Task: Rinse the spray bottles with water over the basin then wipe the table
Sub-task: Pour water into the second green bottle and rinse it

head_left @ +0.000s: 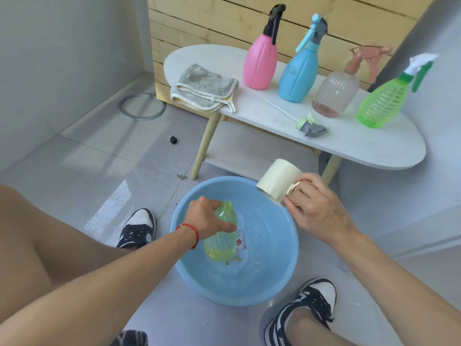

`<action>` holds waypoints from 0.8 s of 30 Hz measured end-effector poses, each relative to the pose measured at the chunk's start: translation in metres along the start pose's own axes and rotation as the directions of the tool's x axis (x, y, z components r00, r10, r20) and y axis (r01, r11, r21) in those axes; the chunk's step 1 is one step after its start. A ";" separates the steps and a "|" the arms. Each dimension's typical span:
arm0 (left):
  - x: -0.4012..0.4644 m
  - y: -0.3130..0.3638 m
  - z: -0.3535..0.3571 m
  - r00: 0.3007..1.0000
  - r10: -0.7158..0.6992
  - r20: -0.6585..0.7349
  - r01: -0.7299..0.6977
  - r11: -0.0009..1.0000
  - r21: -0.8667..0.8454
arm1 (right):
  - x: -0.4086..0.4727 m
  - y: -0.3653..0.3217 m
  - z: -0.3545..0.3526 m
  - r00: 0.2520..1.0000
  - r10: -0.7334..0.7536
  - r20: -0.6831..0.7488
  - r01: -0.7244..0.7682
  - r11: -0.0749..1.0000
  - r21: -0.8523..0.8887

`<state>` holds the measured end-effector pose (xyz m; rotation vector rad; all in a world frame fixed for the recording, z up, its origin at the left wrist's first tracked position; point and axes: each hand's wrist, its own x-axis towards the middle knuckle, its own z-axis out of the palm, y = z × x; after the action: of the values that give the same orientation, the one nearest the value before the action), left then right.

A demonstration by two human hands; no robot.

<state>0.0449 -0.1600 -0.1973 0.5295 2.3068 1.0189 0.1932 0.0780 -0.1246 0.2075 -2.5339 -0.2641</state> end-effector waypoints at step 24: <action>0.050 0.177 -0.101 0.942 0.323 0.096 -0.331 0.940 0.087 | 0.013 0.153 -0.079 0.011 0.949 0.316 -0.746 -0.202 0.634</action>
<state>-0.0350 -0.0753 -0.0226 1.0049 2.2526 1.0099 0.2128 0.2121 -0.0178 -1.2648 -1.6347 1.2602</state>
